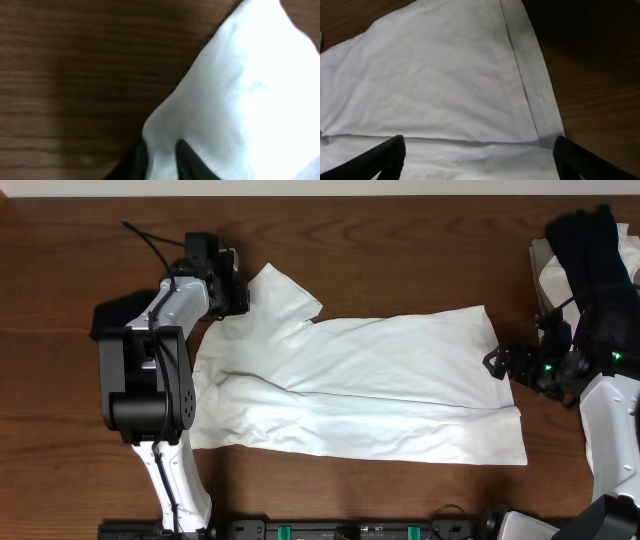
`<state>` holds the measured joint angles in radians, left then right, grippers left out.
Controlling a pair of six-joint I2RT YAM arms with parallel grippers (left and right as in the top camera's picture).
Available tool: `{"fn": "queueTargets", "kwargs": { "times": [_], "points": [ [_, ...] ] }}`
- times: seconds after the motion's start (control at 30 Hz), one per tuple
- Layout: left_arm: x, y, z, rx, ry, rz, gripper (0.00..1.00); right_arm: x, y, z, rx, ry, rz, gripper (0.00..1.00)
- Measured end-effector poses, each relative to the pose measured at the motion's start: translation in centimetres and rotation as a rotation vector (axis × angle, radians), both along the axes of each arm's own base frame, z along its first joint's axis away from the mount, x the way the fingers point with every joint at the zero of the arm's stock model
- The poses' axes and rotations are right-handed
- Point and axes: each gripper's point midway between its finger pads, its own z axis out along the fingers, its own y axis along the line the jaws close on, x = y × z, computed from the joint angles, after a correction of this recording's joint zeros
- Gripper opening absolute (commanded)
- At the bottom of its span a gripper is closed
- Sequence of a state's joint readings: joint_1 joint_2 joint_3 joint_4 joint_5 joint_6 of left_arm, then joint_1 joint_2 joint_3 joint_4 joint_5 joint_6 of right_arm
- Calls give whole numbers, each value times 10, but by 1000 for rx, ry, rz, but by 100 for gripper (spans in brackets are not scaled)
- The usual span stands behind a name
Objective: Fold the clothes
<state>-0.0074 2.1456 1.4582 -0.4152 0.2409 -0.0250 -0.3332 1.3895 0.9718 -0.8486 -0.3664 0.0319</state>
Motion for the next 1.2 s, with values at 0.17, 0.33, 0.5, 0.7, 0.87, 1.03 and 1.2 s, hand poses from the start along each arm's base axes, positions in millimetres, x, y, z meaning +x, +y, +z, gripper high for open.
{"fn": "queueTargets", "kwargs": {
  "times": [0.17,0.33,0.5,0.7,0.87,1.03,1.2],
  "points": [
    [-2,-1,-1,-3,8,-3,6,4,-1,1,-6,-18,0,89],
    [-8,-3,-1,-15,30,-8,6,15,-5,5,-24,-67,1,95],
    [-20,-8,1,-44,62,-15,6,35,-12,4,-45,-127,4,96],
    [-27,-10,8,-64,73,8,6,64,-13,-25,-49,-142,28,93],
    [-28,-11,20,-82,64,28,6,104,2,-46,-69,-227,98,91],
    [-31,-12,20,-88,80,33,6,131,15,-62,-79,-290,135,89],
    [-33,-12,19,-93,91,41,6,146,18,-80,-74,-315,130,85]
  ]
}}
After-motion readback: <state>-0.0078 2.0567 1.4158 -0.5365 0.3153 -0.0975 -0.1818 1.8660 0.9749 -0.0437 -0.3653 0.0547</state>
